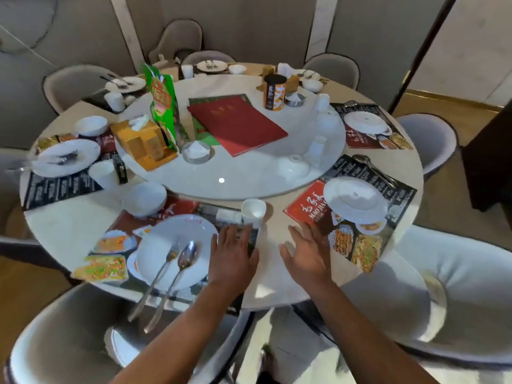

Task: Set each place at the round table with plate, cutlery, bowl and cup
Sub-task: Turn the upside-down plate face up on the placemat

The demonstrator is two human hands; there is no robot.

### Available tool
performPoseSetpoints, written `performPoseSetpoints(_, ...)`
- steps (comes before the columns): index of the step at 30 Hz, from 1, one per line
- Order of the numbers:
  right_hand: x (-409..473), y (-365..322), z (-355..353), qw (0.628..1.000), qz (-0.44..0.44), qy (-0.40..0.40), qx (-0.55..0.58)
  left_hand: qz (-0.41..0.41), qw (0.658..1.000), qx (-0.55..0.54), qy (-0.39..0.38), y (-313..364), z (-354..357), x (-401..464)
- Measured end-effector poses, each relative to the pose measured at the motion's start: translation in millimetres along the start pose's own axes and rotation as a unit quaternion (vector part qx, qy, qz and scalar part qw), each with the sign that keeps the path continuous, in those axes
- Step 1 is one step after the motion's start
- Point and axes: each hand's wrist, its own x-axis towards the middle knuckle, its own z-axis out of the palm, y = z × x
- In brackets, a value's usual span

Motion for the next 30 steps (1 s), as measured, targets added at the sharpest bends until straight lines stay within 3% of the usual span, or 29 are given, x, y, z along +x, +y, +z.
performPoseSetpoints(13,2.1,84.4,-40.9,0.998,0.052,0.038,-0.002,0.085,0.994,0.064,0.021,102.3,-0.5,21.1)
performPoseSetpoints(22,68.0,168.8,-64.4,0.996,0.045,-0.077,-0.009,0.040,0.996,0.076,0.016,174.2,22.0,85.9)
performPoseSetpoints(30,125.7,191.0,-64.5,0.995,0.018,-0.098,0.014,0.031,0.993,0.109,-0.009,189.6,35.0,142.2)
